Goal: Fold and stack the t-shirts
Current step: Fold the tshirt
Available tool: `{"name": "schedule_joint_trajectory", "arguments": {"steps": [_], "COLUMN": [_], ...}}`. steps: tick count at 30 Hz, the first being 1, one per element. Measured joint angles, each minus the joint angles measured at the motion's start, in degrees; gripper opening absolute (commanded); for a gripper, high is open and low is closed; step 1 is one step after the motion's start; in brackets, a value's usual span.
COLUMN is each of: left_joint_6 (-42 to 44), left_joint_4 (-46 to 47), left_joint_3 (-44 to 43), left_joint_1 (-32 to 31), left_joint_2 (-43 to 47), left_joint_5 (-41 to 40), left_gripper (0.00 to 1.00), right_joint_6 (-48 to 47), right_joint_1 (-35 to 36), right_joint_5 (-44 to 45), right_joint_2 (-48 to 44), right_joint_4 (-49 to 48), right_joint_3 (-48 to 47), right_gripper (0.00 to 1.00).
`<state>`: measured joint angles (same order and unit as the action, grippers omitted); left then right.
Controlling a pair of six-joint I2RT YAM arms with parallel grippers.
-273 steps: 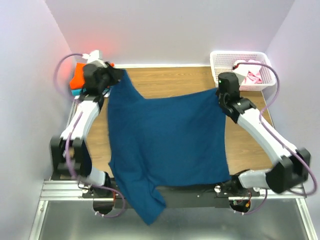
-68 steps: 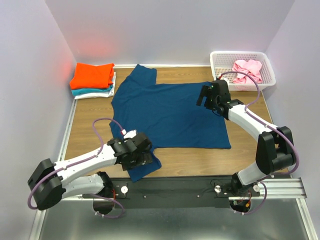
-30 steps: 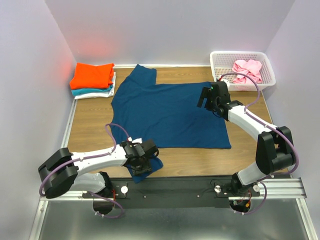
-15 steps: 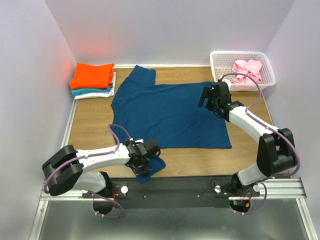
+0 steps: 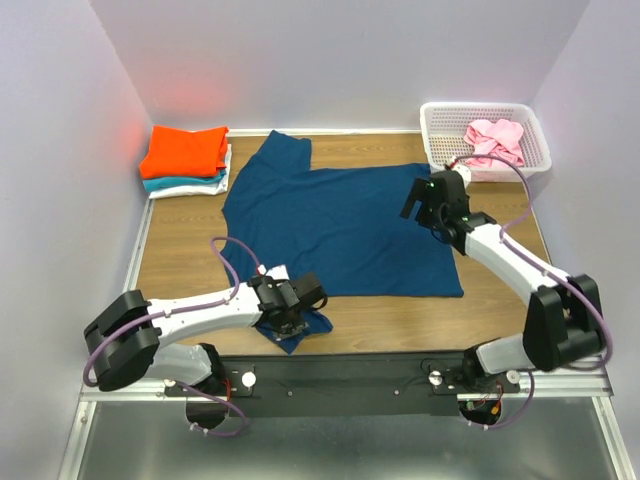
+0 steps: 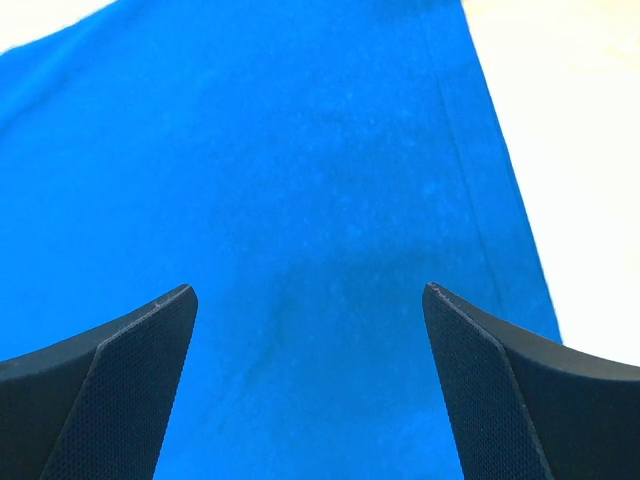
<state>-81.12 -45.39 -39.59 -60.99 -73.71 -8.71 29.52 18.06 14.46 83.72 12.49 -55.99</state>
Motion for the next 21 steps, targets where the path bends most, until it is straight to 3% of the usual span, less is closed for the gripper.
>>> {"name": "schedule_joint_trajectory", "arguments": {"steps": [8, 15, 21], "left_joint_6": [-1.6, 0.1, 1.4], "left_joint_4": [-2.9, -2.0, -0.6], "left_joint_3": [-1.1, -0.2, 1.1], "left_joint_1": [0.0, 0.0, 0.0], "left_joint_2": [5.5, 15.0, 18.6], "left_joint_5": [-6.0, -10.2, -12.4], "left_gripper": [0.0, 0.0, 0.0], "right_joint_6": [9.7, 17.0, 20.7], "right_joint_1": [0.0, 0.0, 0.0], "right_joint_5": [4.2, 6.9, 6.9], "right_joint_2": [-13.8, -30.9, -31.2], "right_joint_4": [1.4, 8.8, 14.7], "right_joint_3": [10.6, 21.0, 24.3], "right_gripper": [1.0, 1.0, 0.98]}}
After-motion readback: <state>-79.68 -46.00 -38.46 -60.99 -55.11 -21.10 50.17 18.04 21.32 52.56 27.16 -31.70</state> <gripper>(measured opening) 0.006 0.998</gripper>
